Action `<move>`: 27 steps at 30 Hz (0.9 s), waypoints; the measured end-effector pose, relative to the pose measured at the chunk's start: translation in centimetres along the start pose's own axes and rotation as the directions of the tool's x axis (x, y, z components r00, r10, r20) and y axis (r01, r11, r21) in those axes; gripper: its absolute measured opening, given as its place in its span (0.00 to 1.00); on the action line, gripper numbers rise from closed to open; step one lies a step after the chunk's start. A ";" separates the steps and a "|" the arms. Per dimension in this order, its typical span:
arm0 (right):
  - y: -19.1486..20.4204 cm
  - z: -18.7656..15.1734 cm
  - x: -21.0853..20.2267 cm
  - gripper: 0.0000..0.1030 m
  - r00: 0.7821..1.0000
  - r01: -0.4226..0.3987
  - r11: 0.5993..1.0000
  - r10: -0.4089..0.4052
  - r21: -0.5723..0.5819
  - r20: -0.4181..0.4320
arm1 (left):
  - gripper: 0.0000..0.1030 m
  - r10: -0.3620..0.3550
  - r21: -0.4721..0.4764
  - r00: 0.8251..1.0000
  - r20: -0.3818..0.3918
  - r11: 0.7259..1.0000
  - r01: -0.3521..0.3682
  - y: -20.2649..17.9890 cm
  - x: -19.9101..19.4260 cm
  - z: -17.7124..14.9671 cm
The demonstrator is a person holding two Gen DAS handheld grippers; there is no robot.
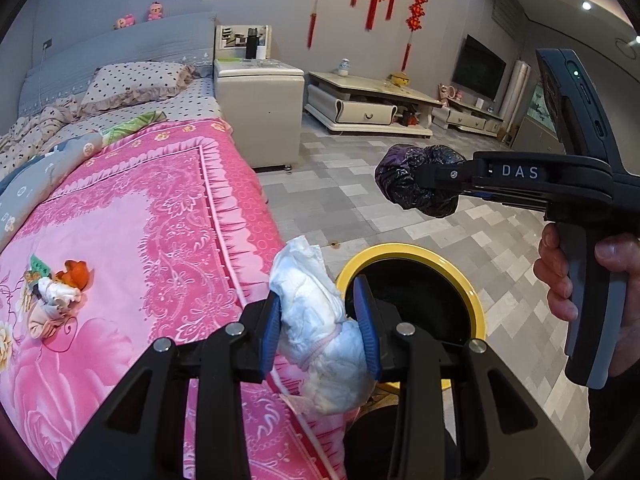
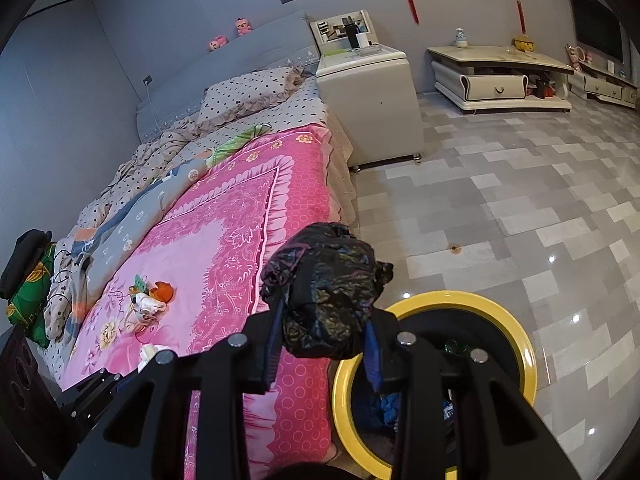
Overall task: Collect trash
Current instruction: 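Carry the tissue bundle and black bag over the bin with both tools, then open both tools to drop the tissue and black bag into the bin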
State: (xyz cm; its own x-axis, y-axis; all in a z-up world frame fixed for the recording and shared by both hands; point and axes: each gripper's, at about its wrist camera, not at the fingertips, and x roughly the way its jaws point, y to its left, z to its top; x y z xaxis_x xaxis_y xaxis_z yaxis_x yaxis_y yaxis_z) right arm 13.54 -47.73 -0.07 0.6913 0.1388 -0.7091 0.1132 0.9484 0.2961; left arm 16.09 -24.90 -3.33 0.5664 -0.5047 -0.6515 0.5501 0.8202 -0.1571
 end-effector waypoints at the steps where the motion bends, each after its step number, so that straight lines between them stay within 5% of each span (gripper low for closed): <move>1: -0.4 -0.1 0.0 0.30 1.000 0.005 1.000 -0.005 0.005 0.000 | 0.32 -0.005 0.003 1.000 -0.003 1.000 0.005 -0.2 0.3 0.1; 27: -10.5 -3.4 2.3 0.31 0.995 0.083 0.986 -0.072 0.148 -0.075 | 0.32 -0.063 0.068 0.985 -0.161 0.995 0.075 -7.7 11.1 -1.1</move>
State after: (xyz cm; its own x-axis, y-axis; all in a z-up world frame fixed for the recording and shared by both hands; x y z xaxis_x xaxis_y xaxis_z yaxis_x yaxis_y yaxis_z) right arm 11.53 -56.36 -6.95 0.6257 0.0907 -0.7748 0.2744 0.9041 0.3275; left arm 17.49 -36.53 -10.17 0.4241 -0.5053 -0.7515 0.6317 0.7597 -0.1543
